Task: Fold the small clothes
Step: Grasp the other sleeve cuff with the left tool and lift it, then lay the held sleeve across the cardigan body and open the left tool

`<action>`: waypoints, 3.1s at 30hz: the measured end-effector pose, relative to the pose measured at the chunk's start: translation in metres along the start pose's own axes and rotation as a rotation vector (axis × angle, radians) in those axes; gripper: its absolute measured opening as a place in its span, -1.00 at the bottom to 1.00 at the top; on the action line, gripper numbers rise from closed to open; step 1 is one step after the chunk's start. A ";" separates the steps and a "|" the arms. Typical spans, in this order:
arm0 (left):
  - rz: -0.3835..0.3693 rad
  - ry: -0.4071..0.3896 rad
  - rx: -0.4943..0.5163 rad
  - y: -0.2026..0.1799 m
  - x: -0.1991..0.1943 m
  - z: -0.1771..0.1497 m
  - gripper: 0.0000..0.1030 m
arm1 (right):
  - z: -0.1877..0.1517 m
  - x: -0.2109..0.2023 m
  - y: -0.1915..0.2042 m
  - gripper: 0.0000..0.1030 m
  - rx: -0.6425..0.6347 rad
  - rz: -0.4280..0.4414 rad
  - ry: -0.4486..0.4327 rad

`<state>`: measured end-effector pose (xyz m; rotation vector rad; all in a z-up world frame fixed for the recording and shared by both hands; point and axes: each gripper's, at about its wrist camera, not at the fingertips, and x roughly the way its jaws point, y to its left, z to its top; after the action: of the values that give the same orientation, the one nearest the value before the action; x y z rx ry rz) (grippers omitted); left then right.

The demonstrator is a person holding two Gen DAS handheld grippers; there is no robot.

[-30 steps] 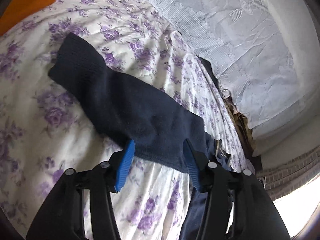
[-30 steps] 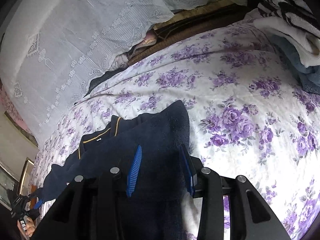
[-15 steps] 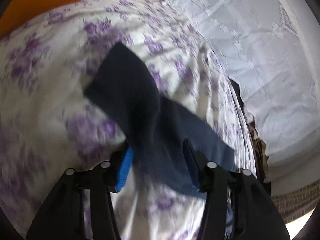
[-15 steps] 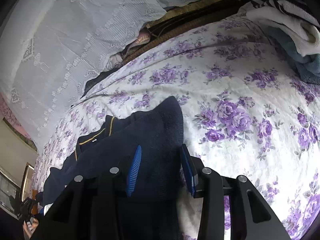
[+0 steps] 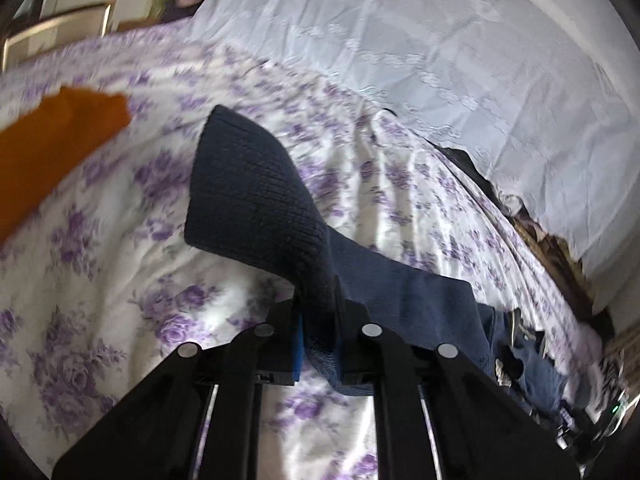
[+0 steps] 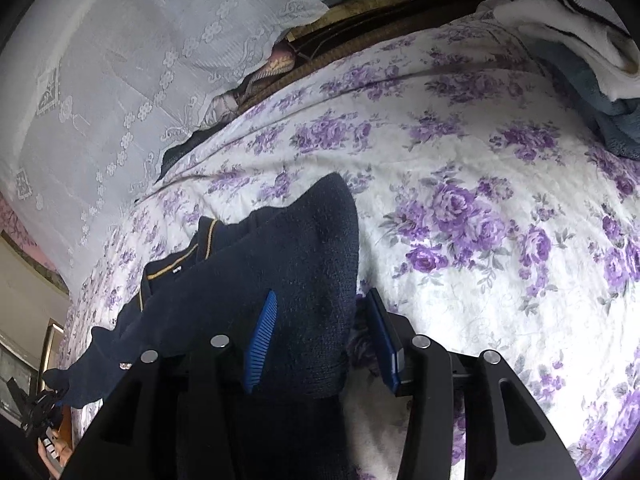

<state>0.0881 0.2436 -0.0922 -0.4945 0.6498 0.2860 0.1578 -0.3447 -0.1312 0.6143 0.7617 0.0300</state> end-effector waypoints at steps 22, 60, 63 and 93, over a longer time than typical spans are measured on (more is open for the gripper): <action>-0.066 0.006 0.254 -0.124 -0.005 -0.004 -0.81 | 0.004 -0.008 -0.003 -0.08 0.031 0.039 -0.006; -0.245 0.107 0.529 -0.307 0.022 -0.084 -0.81 | 0.005 0.003 -0.007 -0.05 0.064 0.095 0.045; -0.235 0.131 0.569 -0.318 0.035 -0.100 -0.81 | 0.005 0.003 -0.006 -0.05 0.065 0.096 0.046; -0.038 0.107 0.566 -0.216 0.050 -0.074 0.85 | 0.013 -0.038 0.047 0.08 -0.133 0.077 -0.100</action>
<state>0.1754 0.0274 -0.0995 0.0214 0.7882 0.0318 0.1468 -0.3219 -0.0750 0.5145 0.6334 0.1187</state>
